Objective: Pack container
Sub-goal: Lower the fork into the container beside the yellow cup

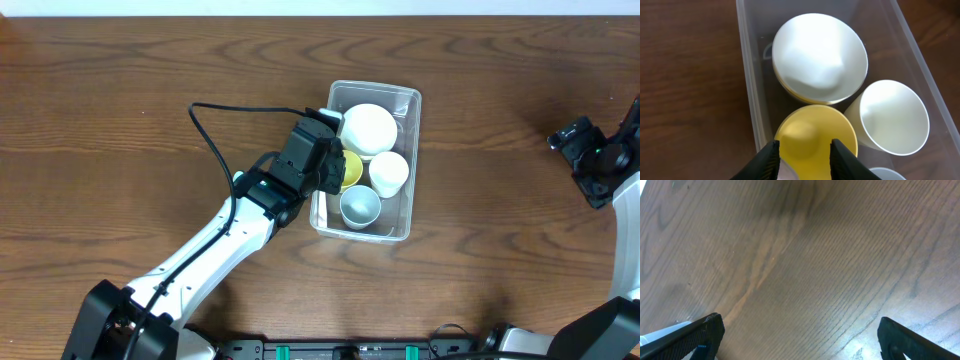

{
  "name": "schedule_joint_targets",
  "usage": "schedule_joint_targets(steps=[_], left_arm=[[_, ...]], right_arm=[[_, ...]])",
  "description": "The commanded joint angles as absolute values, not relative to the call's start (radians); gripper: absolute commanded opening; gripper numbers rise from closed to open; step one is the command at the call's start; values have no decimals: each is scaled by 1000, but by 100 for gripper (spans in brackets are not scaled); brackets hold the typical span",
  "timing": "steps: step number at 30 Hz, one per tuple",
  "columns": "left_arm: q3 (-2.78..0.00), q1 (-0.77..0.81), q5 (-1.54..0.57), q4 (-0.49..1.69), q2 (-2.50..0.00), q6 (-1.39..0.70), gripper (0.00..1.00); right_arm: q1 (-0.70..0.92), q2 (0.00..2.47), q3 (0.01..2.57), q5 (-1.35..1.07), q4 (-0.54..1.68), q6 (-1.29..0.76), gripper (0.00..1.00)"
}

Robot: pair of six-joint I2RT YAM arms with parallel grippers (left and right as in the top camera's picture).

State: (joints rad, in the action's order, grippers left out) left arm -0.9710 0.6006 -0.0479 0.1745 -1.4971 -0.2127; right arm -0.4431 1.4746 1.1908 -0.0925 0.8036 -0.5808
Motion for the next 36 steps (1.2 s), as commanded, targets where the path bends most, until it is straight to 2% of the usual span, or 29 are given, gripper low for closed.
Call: schedule_joint_targets(steps=[1, 23, 36], left_arm=[[-988, 602, -32, 174, -1502, -183, 34], [-986, 602, -33, 313, -1502, -183, 35], [-986, 602, -33, 257, -1504, -183, 34]], right_arm=[[-451, 1478, 1196, -82, 805, -590, 99], [-451, 1478, 1196, -82, 804, -590, 99], [-451, 1478, 1196, -82, 804, -590, 99]])
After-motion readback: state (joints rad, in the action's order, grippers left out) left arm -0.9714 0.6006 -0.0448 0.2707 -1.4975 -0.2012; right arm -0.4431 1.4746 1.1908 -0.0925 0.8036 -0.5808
